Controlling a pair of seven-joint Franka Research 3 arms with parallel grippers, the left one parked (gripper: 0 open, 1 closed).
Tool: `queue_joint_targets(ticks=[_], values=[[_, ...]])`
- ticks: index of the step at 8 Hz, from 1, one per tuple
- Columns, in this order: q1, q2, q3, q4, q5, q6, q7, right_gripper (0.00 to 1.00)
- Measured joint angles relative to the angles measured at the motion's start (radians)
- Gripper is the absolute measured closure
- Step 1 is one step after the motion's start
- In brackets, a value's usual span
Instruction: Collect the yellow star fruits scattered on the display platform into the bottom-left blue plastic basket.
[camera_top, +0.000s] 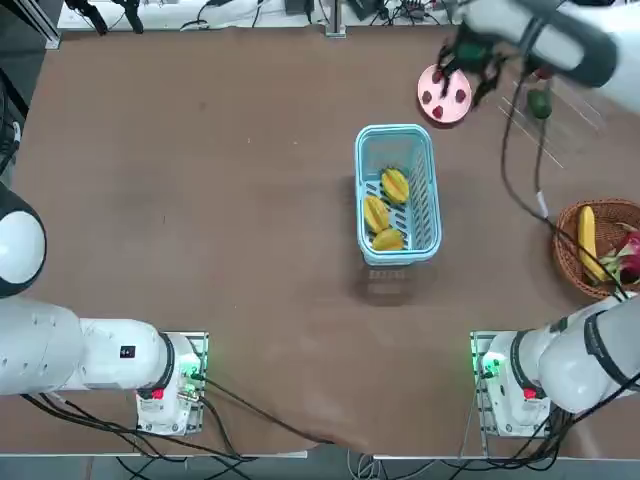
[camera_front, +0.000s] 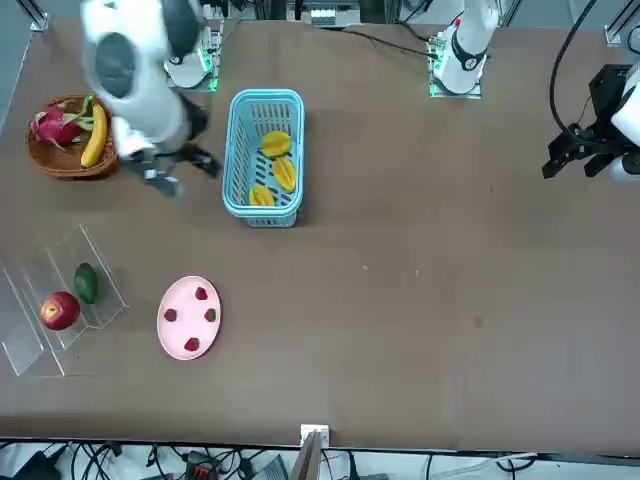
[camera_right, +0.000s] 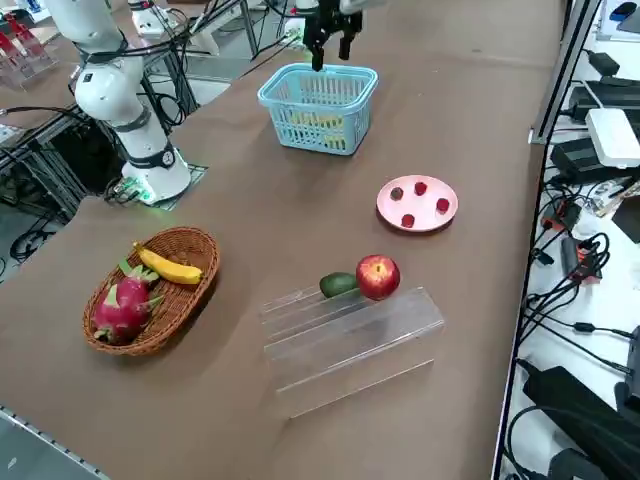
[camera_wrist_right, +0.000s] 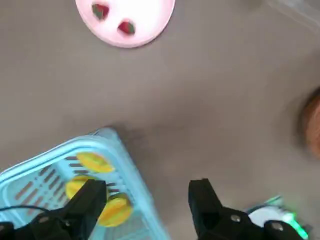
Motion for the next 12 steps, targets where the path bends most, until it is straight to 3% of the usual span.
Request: queue_joint_targets(ticks=[3,6,10,12], values=[[-0.103,-0.016,-0.108,0.14,-0.027,-0.12,-0.384,0.0],[-0.117,-0.047,-0.207,0.181,-0.028,-0.168,-0.671,0.0],[-0.092,-0.051,-0.205,0.23,-0.028,-0.169,-0.705,0.0],[-0.093,-0.027,-0.177,0.27,-0.028,-0.169,-0.7,0.0]])
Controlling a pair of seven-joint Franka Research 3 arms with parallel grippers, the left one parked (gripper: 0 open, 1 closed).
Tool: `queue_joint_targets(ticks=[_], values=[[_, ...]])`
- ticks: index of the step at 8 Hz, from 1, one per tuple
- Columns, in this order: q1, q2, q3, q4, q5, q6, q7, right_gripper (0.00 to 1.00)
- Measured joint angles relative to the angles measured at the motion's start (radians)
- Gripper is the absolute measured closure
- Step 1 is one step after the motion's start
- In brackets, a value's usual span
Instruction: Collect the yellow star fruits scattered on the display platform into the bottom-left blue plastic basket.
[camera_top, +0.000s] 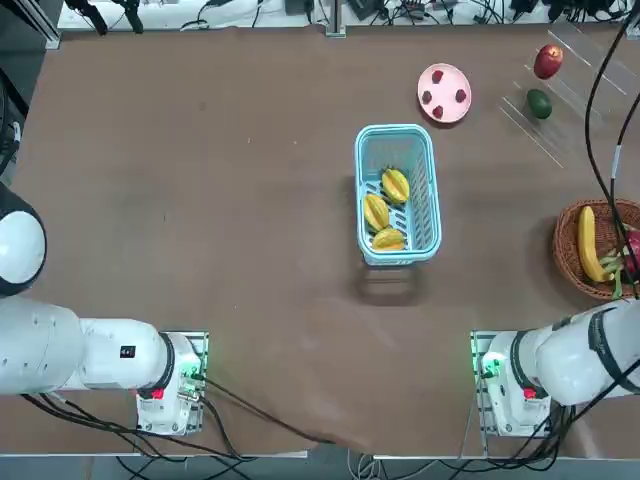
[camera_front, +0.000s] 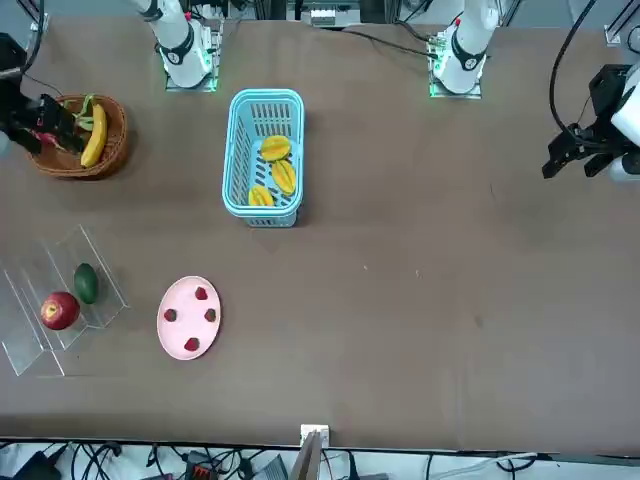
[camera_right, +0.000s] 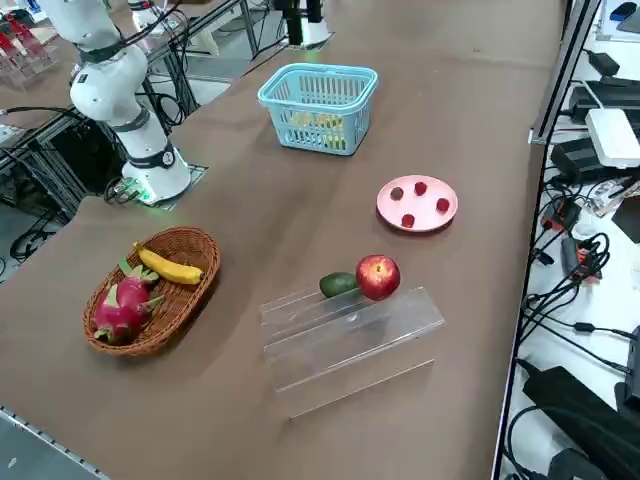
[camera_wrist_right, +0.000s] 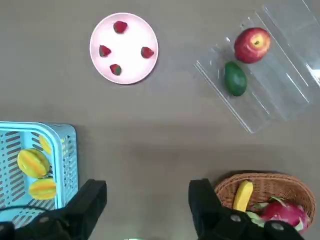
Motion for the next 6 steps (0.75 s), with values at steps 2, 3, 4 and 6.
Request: queue_joint_targets(ticks=[2,3,4,6], values=[[-0.074,0.016,0.099,0.01,-0.001,0.0,0.027,0.0],[-0.147,0.02,0.173,0.011,-0.002,0.0,0.034,0.0],[-0.234,0.02,0.256,0.011,-0.002,0.0,0.034,0.0],[-0.347,0.02,0.38,0.014,-0.008,0.0,0.034,0.0]])
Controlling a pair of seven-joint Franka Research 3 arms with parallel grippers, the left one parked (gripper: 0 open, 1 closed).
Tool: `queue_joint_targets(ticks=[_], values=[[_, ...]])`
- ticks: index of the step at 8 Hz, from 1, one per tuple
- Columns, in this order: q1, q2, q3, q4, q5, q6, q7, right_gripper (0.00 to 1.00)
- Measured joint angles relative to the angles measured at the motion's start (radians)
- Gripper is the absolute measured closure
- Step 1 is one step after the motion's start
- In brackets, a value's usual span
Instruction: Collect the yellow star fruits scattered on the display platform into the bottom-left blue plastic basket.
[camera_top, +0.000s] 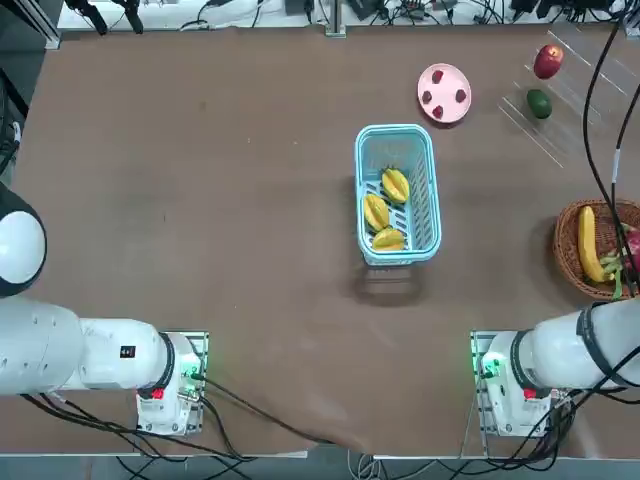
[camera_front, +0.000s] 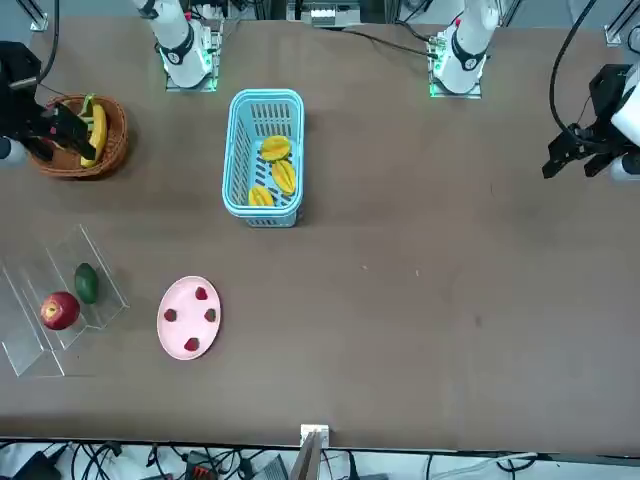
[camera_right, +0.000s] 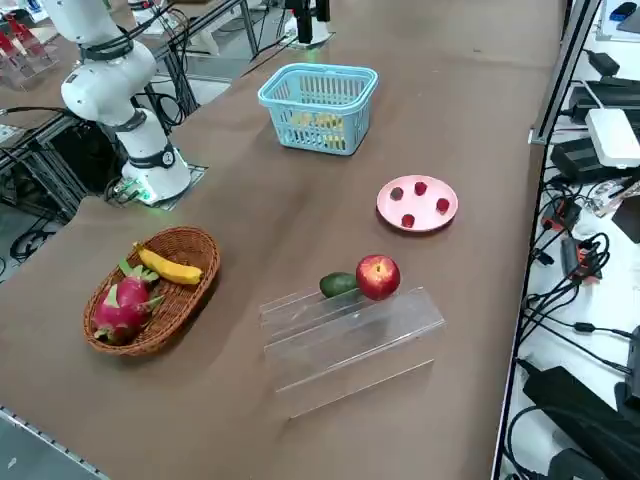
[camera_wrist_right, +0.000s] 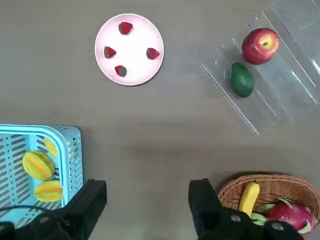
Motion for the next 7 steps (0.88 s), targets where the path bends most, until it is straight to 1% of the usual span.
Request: queue_joint_targets(ticks=[1,2,4,6,7], values=[[0.003,-0.001,0.008,0.001,-0.01,-0.003,0.0,0.0],[0.007,-0.008,0.003,0.001,-0.019,-0.015,0.0,0.0],[0.015,-0.023,-0.012,-0.001,-0.022,-0.029,0.002,0.0],[0.049,-0.025,-0.034,-0.006,-0.022,-0.029,0.034,0.0],[0.057,-0.025,-0.038,-0.007,-0.022,-0.028,0.055,0.0]])
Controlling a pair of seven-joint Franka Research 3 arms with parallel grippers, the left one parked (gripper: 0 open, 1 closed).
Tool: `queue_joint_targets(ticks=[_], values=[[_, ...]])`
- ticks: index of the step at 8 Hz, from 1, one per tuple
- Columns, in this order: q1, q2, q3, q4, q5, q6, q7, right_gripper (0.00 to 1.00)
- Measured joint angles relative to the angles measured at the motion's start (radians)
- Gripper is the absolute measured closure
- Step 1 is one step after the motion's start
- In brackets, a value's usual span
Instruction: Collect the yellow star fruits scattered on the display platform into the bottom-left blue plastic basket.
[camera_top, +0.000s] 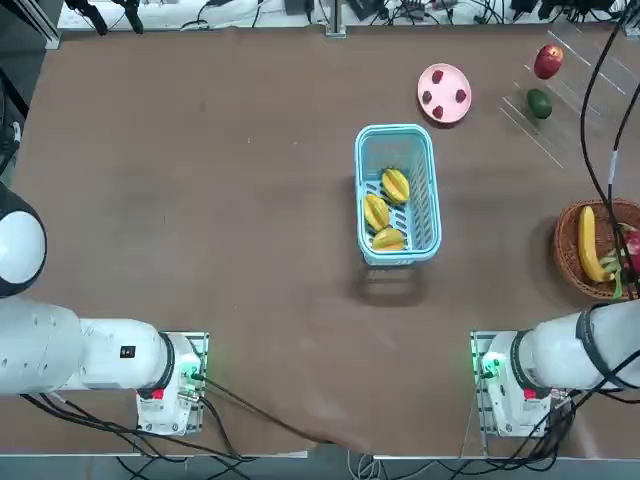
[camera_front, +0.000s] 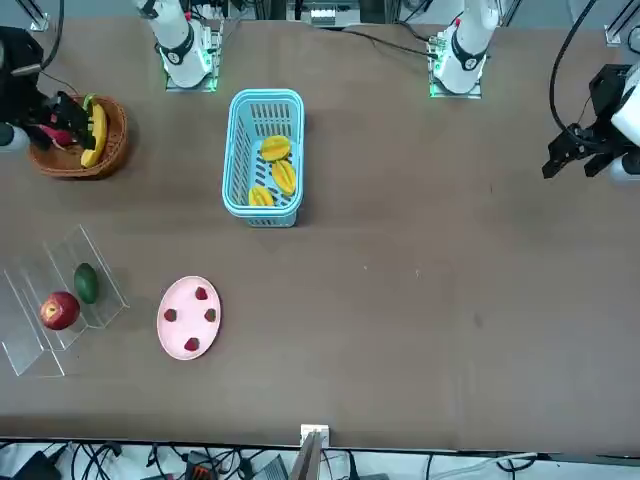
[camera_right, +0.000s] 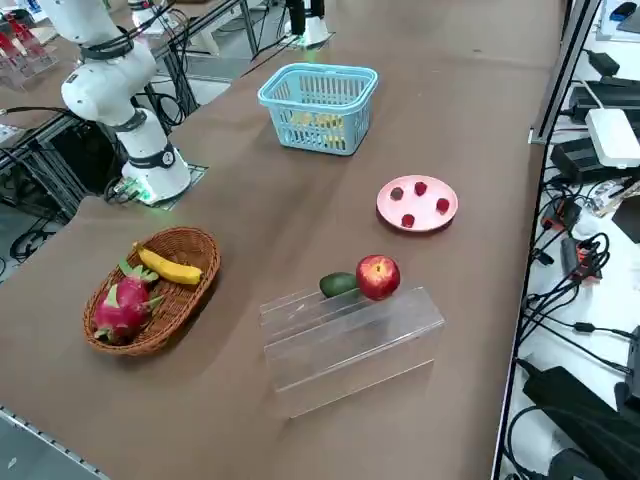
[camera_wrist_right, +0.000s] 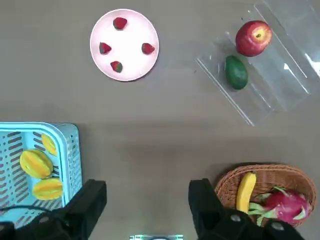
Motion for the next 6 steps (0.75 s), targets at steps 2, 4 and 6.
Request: queue_joint_targets(ticks=[2,4,6], values=[[0.004,0.001,-0.003,0.0,0.0,0.001,0.017,0.0],[0.004,0.002,-0.011,0.0,0.0,0.001,0.003,0.0],[0.004,0.011,-0.016,0.0,0.0,0.001,-0.024,0.0]])
